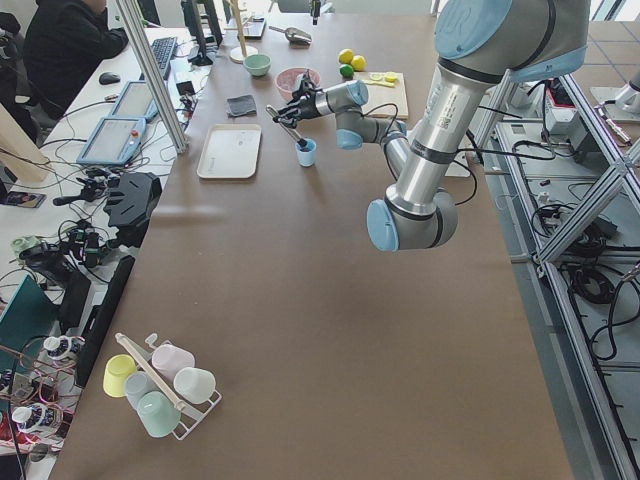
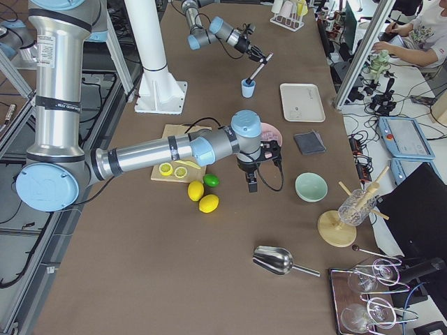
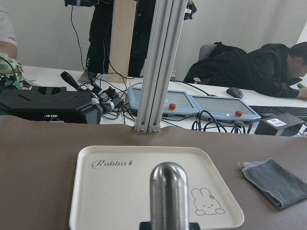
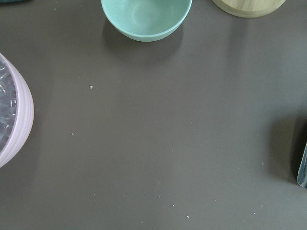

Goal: Mash ice and strawberries in cup
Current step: 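Lift the pestle out of the cup with the left gripper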

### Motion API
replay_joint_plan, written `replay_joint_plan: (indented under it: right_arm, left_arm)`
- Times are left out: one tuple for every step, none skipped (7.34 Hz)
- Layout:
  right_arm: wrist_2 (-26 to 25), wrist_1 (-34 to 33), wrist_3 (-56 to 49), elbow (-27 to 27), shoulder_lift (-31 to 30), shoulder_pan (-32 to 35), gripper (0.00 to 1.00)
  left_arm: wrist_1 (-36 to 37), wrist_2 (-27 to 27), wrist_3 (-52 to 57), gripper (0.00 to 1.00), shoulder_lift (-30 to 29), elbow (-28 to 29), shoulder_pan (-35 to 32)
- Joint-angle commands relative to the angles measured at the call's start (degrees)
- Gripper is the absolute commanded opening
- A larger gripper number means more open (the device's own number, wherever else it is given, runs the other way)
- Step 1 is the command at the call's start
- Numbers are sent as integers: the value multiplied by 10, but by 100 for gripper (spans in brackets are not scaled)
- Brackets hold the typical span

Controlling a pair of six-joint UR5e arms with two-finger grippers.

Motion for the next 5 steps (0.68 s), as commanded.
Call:
replay_joint_plan:
  right_arm:
    - [0, 0, 0, -2, -1, -1, 99]
    - [0, 1, 0, 0, -4, 0, 99]
    - [5, 2, 0, -4, -3, 0, 99]
    - [4, 2, -1, -5, -1, -1, 99]
    - [2, 2, 3, -3, 4, -1, 99]
  left_arm:
    - [138, -251, 1, 0, -24, -71, -177]
    - [144, -408, 1, 0, -21, -51, -284]
    - [144, -552, 1, 0, -12, -6, -375]
    - [146, -672, 41, 0, 24, 57, -442]
    - [153, -729, 135, 0, 42, 125, -481]
